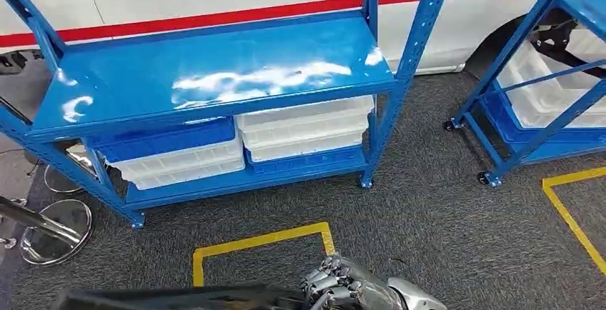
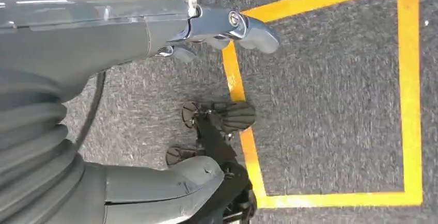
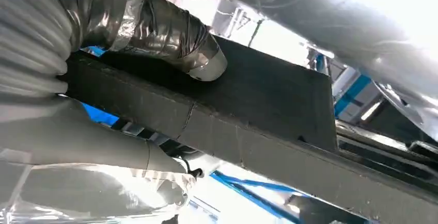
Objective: Take the parts from the cabinet and place them on the table.
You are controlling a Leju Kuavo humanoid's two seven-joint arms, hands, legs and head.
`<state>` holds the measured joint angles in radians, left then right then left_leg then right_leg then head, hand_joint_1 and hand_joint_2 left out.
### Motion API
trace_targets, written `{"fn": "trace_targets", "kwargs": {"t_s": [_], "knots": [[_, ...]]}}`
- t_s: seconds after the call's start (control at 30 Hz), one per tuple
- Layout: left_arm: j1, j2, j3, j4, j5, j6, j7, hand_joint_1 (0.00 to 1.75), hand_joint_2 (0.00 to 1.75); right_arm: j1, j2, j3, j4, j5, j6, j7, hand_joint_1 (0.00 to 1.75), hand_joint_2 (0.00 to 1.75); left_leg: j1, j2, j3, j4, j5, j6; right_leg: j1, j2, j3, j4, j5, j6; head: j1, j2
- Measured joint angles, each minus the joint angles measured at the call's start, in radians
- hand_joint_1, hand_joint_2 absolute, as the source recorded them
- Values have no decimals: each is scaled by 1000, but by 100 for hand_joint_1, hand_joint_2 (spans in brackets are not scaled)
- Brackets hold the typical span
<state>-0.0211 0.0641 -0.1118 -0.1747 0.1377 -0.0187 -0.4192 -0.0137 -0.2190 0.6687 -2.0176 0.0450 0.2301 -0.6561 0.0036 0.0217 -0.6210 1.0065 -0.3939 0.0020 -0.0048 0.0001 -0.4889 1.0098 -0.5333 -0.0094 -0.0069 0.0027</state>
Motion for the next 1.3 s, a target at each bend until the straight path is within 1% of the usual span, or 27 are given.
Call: {"fn": "trace_targets", "kwargs": {"t_s": [0.03, 0.1, 0.17, 0.2, 0.23, 0.27, 0.33, 0.37, 0.4, 0.5, 0.53, 0.57, 0.6, 0.67, 0.7, 0.73, 0.8, 0.83, 0.87, 0.9, 0.93, 1.03, 1.07, 1.13, 1.2, 1.23, 1.3], "knots": [[3, 5, 0, 1, -1, 2, 1, 0, 175, 1, 0, 0, 0, -4, -2, -3, 175, 175, 0, -1, -5, 2, -1, -5, -12, -3, -5, -14, 14, -12, 0, 0], [7, 7, 0, 1, 0, 2, -1, 0, 175, 1, 3, 0, 1, -15, -7, -6, 175, 175, 6, -13, -33, 68, -96, -13, -11, -6, -25, -12, 34, -30, 0, 0], [8, 11, 0, 1, 5, 2, -3, 0, 175, 4, 8, 0, 2, -21, -10, -6, 175, 175, 9, -14, -75, 225, -196, -23, -9, -6, -51, -8, 53, -30, 0, 0], [8, 13, 0, 1, 7, 2, -3, 0, 175, 5, 8, 0, 3, -21, -10, -6, 175, 175, 9, -14, -89, 290, -217, -25, -9, -6, -66, -5, 61, -28, 0, 0], [9, 14, 0, 1, 7, 2, -4, 0, 175, 7, 8, 0, 4, -21, -10, -6, 175, 175, 9, -14, -83, 311, -208, -27, -9, -7, -79, -2, 68, -26, 0, 0], [10, 15, 0, 1, 7, 2, -4, 0, 175, 7, 8, 0, 5, -22, -10, -6, 175, 175, 10, -14, -55, 285, -179, -27, -10, -7, -91, 2, 75, -24, 0, 0], [11, 19, 0, 1, 8, 2, -5, 0, 175, 8, 9, 0, 5, -23, -10, -7, 175, 175, 14, -14, 56, 125, -110, -28, -13, -5, -112, 13, 84, -16, 0, 0], [10, 19, 0, 1, 8, 2, -9, 0, 175, 8, 10, 0, 5, -24, -11, -8, 175, 175, 17, -17, 115, 28, -110, -28, -12, -4, -118, 19, 86, -12, 0, 0], [9, 19, 0, 1, 9, 2, -16, 0, 175, 7, 13, 0, 5, -23, -14, -8, 175, 175, 10, -27, 144, -16, -130, -25, -7, -4, -128, 24, 92, -4, 0, 0], [10, 24, 0, 1, 14, 2, -23, 0, 175, 5, 22, 0, 6, -23, -21, -8, 175, 175, 6, -29, 129, -11, -120, -10, -8, -4, -131, 19, 114, 15, 0, 0], [11, 24, 0, 1, 20, 2, -25, 0, 175, 5, 24, 0, 6, -23, -25, -8, 175, 175, 10, -26, 117, -18, -110, 3, -4, -1, -133, 19, 120, 22, 0, 0], [7, 24, 1, 2, 24, 1, -27, 0, 175, 5, 26, 0, 8, -25, -30, -8, 175, 175, 15, -20, 116, -19, -100, 13, -10, 0, -143, 31, 97, 24, 0, 0], [5, 29, 2, 2, 29, 1, -28, 0, 175, 5, 31, 1, 8, -25, -35, -8, 175, 175, 13, -19, 103, -19, -92, 22, -9, -1, -159, 70, 41, 27, 0, 0], [4, 37, 3, 2, 33, 2, -28, 0, 175, 7, 39, 2, 8, -29, -53, 3, 175, 175, 7, -13, 80, -18, -74, 33, -8, -1, -202, 223, -75, 28, 0, 0], [5, 39, 5, 2, 40, 6, -29, 0, 175, 9, 42, 2, 8, -36, -70, 18, 175, 175, 3, -11, 68, -17, -65, 35, -8, -1, -217, 292, -104, 28, 0, 0], [5, 41, 7, 2, 42, 8, -29, 0, 175, 13, 44, 2, 8, -40, -82, 30, 175, 175, -1, -10, 55, -14, -57, 35, -8, -1, -218, 332, -103, 25, 0, 0], [5, 44, 10, 2, 43, 8, -30, 0, 175, 20, 44, 2, 8, -45, -89, 40, 175, 175, -10, -10, 31, -7, -44, 36, -5, -1, -163, 285, -39, 15, 0, 0], [5, 46, 10, 2, 44, 8, -30, 0, 175, 21, 45, 2, 8, -45, -89, 43, 175, 175, -14, -11, 20, -4, -37, 36, 1, -1, -106, 206, -3, 3, 0, 0], [4, 46, 10, 2, 44, 9, -31, 0, 175, 21, 46, 3, 8, -47, -89, 43, 175, 175, -16, -11, 13, -1, -31, 35, 8, 0, -38, 109, 13, -14, 0, 0], [5, 45, 10, 2, 44, 9, -33, 0, 175, 21, 47, 3, 8, -53, -91, 44, 175, 175, -20, -11, 8, 2, -27, 32, 18, -3, 10, 26, -15, -29, 0, 0], [5, 47, 11, 2, 43, 9, -37, 0, 175, 24, 50, 3, 8, -67, -92, 49, 175, 175, -18, -10, 5, 2, -18, 28, 15, -5, 30, -16, -21, -23, 0, 0], [7, 49, 12, 2, 39, 8, -43, 0, 175, 36, 52, 2, 9, -121, -60, 65, 175, 175, -12, -11, 0, -8, 11, 12, 21, -2, 13, -17, 5, -28, 0, 0], [8, 55, 12, 2, 37, 7, -45, 0, 175, 39, 52, 2, 12, -136, -50, 66, 175, 175, -12, -13, -11, -3, 0, 7, 3, -8, 3, -31, 25, -34, 0, 0], [9, 54, 11, 2, 28, 2, -47, 0, 175, 47, 53, 1, 17, -152, -26, 64, 175, 175, -8, -18, -42, 86, -118, -6, 4, -9, -27, -29, 50, -46, 0, 0], [8, 55, 11, 2, 21, 2, -47, 0, 175, 52, 54, -2, 21, -155, -8, 63, 175, 175, 1, -17, -69, 228, -209, -19, 4, -9, -58, -22, 69, -43, 0, 0], [8, 55, 11, 2, 20, 2, -47, 0, 175, 52, 54, -3, 22, -157, -4, 61, 175, 175, 4, -17, -73, 282, -216, -25, 4, -9, -76, -15, 79, -42, 0, 0], [7, 56, 11, 2, 16, 2, -47, 0, 175, 52, 55, -5, 22, -161, 5, 61, 175, 175, 10, -17, -30, 275, -146, -32, 2, -10, -116, 2, 96, -36, 0, 0]]}}
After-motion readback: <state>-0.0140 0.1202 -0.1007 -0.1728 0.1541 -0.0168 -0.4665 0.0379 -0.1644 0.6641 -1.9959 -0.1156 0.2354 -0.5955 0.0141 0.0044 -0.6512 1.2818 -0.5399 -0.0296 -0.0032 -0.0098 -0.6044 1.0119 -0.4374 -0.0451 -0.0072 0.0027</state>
